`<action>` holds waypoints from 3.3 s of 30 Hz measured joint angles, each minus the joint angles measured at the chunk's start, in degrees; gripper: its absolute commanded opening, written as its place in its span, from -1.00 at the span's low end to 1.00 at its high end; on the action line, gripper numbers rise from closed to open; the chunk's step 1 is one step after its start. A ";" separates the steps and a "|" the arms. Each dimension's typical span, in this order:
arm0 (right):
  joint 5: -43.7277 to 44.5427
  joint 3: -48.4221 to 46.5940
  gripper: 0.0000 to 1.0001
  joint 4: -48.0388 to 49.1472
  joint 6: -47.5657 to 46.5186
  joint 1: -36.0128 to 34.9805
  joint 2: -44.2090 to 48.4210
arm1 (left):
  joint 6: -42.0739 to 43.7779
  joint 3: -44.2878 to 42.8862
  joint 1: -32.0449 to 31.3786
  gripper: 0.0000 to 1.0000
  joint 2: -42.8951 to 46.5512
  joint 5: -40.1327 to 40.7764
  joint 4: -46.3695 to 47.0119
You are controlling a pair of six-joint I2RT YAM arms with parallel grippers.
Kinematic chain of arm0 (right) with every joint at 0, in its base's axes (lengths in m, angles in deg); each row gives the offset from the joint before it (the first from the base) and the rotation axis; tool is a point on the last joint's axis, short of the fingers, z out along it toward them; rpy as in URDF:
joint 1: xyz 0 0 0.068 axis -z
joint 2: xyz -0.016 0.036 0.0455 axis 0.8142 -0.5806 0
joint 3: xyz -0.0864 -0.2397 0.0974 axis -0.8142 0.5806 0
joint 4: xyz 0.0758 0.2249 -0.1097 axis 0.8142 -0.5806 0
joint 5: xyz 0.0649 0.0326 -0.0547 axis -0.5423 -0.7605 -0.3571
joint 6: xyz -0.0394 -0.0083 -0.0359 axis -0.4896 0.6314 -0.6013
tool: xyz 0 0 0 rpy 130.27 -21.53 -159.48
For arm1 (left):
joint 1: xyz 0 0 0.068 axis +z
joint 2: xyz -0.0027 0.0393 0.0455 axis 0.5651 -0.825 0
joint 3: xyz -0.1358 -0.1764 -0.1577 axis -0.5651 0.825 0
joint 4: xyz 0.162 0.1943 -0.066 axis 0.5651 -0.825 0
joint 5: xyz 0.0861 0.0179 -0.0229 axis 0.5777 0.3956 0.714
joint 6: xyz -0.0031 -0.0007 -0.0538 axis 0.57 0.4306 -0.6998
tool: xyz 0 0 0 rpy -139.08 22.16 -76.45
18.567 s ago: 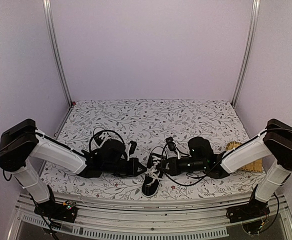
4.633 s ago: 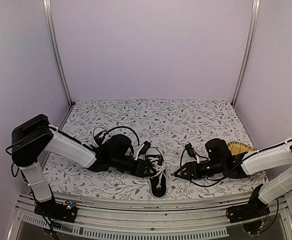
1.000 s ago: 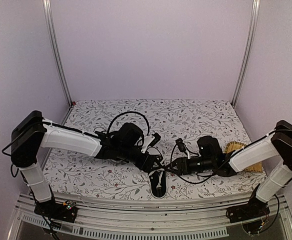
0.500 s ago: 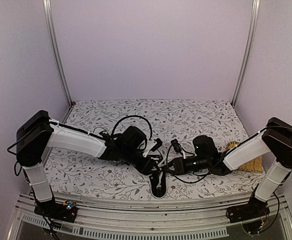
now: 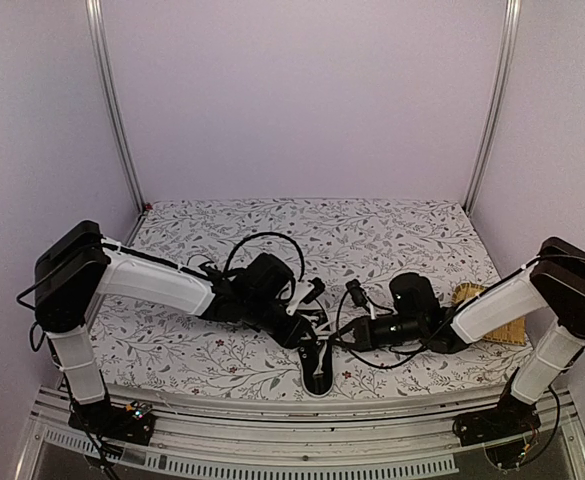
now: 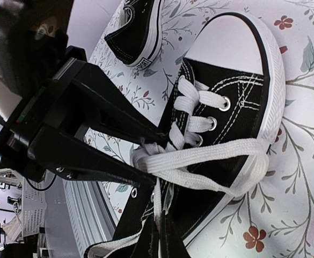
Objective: Tie the shoes
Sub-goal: Pull the crossed shoelace from the shoe.
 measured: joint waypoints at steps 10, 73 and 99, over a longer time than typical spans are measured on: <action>6.29 9.25 -0.96 -4.57 3.45 0.44 9.86 | -0.24 0.02 0.00 -0.47 -0.02 0.28 0.00; 7.82 -7.76 -0.96 -18.51 -6.60 -4.17 2.38 | -11.13 17.46 0.68 0.67 12.66 6.19 11.89; 12.87 2.58 0.06 -25.05 -1.64 -2.62 15.76 | -12.57 21.35 -0.83 -0.03 18.73 5.77 14.88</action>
